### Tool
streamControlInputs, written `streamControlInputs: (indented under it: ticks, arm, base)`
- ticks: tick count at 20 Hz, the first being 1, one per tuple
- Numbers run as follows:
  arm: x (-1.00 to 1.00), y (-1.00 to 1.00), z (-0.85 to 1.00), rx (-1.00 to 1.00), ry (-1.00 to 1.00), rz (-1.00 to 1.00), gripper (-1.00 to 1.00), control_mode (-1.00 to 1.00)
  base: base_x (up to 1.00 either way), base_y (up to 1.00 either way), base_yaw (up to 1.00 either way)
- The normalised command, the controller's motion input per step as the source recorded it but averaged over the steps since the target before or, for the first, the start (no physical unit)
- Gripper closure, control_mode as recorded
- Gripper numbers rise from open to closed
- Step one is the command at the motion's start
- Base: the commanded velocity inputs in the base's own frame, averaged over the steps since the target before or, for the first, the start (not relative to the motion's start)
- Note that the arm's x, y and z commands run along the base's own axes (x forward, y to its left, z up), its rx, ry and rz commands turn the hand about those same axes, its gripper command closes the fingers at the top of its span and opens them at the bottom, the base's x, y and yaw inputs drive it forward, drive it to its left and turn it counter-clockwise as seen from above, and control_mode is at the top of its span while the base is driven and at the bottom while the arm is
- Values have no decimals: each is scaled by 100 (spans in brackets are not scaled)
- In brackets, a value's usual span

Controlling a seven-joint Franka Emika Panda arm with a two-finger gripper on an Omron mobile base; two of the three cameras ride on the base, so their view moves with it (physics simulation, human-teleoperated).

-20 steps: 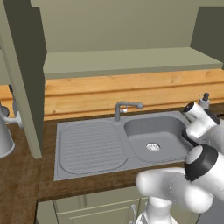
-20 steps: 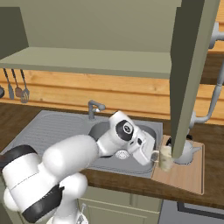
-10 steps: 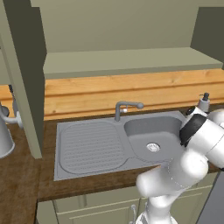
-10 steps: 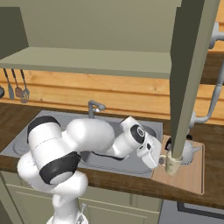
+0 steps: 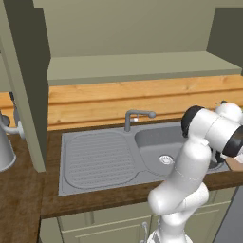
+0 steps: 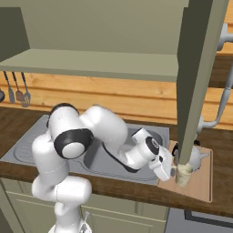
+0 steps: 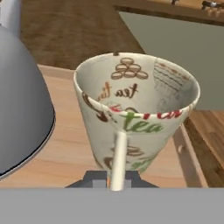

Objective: Pick the kettle from the counter and place it on the tray. Then pick the mug from the cabinet and place it on the tray. Then close the cabinet doors.

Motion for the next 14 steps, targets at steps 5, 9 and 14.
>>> streamControlInputs:
  ticks: [5,9,14]
  arm:
    - [5,-9,-28,0,-3,0,100,-100]
    - [0,-7,-11,0,-1,0,-100,-100]
    - [-13,-5,0,1,0,0,-100,-100]
  base:
    - [0,0,0]
    - [0,0,0]
    - [0,0,0]
